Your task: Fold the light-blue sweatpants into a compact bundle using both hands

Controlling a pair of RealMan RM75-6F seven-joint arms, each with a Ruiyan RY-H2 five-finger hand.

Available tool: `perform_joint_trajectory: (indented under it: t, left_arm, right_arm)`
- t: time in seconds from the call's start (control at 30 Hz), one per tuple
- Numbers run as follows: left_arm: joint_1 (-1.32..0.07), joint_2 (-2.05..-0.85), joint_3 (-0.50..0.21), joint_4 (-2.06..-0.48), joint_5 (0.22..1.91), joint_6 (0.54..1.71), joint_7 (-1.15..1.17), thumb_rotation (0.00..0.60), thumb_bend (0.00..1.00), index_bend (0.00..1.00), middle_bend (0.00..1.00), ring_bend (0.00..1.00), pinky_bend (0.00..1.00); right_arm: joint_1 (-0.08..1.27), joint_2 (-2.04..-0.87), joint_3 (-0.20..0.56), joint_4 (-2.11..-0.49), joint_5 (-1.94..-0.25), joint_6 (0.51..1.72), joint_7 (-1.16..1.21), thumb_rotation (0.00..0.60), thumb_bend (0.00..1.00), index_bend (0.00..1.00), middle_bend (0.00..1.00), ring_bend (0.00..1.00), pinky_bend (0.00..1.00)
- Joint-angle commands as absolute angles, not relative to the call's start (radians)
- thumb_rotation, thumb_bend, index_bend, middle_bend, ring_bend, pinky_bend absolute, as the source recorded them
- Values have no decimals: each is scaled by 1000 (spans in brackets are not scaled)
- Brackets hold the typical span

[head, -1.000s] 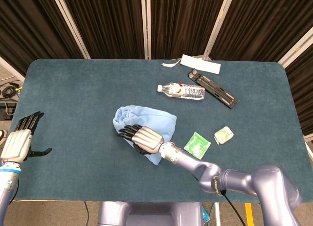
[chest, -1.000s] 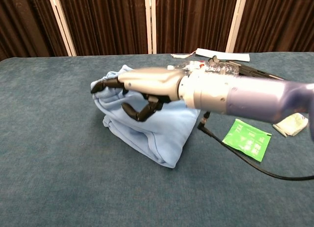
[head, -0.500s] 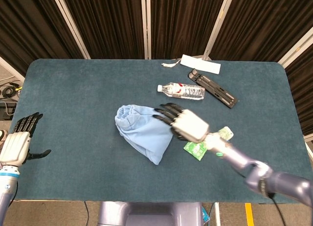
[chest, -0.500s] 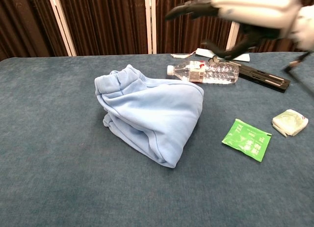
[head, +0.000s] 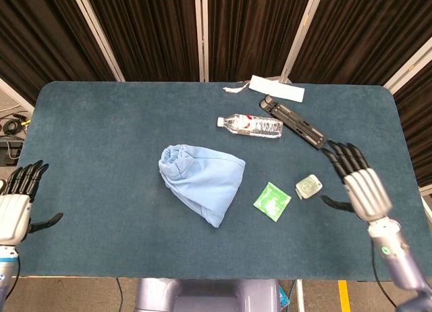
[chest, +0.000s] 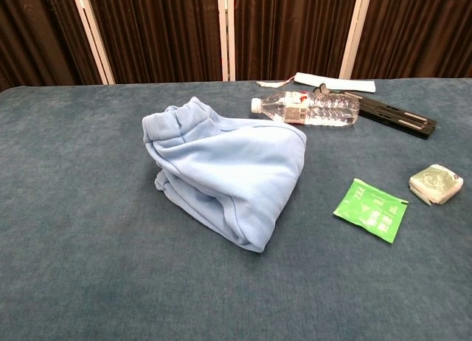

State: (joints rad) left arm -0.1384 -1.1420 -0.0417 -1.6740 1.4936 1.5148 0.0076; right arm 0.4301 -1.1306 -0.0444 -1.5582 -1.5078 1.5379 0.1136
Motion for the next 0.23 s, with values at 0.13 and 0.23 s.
perform_joint_trajectory:
  t: [0.13, 0.23]
  left_arm:
    - [-109, -1150, -29, -1656, 1532, 1564, -8, 600, 0, 0, 0, 0, 0]
    - [-104, -1143, -27, -1658, 1537, 1566, -21, 600, 0, 0, 0, 0, 0]
  right_arm:
    - [290, -1155, -79, -1582, -1458, 1606, -15, 600, 0, 0, 0, 0, 0]
    - [262, -1181, -71, -1553, -1467, 1623, -27, 600, 0, 0, 0, 0, 0]
